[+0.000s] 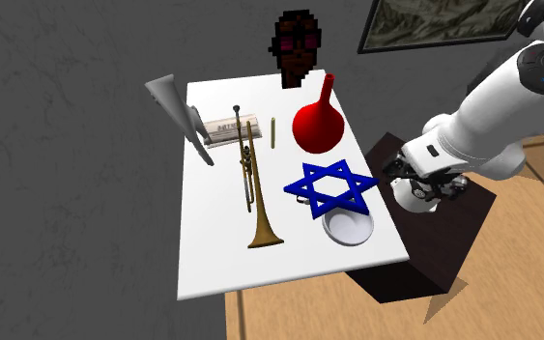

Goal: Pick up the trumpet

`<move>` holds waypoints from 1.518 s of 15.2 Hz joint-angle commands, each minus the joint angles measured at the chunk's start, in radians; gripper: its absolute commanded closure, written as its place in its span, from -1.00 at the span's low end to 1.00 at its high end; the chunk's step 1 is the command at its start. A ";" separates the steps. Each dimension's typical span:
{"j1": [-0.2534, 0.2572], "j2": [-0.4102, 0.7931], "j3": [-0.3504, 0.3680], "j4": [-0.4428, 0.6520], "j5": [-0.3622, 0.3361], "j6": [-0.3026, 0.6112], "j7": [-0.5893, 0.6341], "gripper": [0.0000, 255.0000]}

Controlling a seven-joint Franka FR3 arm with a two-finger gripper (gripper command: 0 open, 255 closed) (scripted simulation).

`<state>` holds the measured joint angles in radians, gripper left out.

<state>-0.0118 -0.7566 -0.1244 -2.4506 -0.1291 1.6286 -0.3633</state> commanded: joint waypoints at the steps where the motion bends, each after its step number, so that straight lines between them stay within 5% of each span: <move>1: -0.010 0.021 -0.054 -0.008 -0.047 0.032 -0.087 -1.00; 13: -0.011 0.286 -0.338 0.128 -0.207 0.214 -0.549 -1.00; 18: 0.013 0.458 -0.452 0.243 -0.192 0.296 -0.752 -1.00; 23: 0.029 0.666 -0.550 0.389 -0.103 0.368 -0.980 -1.00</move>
<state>0.0145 -0.1402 -0.6535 -2.0970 -0.2573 1.9816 -1.2880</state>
